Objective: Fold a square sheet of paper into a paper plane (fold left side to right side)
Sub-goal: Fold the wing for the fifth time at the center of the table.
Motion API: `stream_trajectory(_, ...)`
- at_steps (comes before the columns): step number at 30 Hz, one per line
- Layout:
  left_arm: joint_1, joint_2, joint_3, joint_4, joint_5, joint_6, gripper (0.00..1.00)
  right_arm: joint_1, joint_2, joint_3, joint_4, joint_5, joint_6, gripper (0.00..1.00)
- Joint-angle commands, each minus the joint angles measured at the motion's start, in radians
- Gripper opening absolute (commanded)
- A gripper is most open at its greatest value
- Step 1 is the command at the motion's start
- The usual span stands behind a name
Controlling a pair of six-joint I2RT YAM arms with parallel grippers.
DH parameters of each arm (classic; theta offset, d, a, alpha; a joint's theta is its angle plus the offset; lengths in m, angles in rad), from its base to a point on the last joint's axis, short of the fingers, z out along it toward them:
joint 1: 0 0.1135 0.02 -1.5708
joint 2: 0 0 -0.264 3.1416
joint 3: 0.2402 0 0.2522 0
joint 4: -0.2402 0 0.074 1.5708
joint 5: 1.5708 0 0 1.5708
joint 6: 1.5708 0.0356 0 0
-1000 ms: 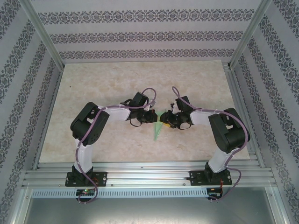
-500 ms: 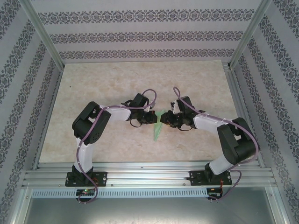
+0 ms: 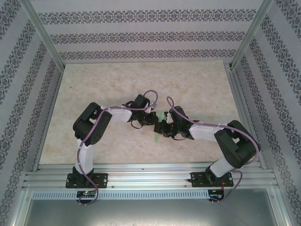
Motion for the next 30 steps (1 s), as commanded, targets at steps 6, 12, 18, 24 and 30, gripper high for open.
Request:
stream_trajectory(6,-0.012,0.018,-0.021,0.022,0.005,0.02,0.08,0.021,0.008,0.017,-0.013,0.044,0.012,0.23)
stream_trajectory(12,-0.012,0.022,-0.018,0.022,0.005,0.022,0.08,0.033,0.023,0.02,-0.057,0.062,0.008,0.23)
stream_trajectory(18,-0.013,0.026,-0.017,0.017,0.003,0.023,0.08,0.039,0.035,0.012,-0.034,0.06,0.016,0.23)
stream_trajectory(24,-0.012,0.027,-0.019,0.009,-0.039,0.015,0.05,0.044,0.045,0.004,-0.004,0.057,0.029,0.23)
stream_trajectory(30,-0.012,0.014,-0.02,0.003,-0.073,0.008,0.0,0.05,0.048,0.004,0.005,0.058,0.036,0.23)
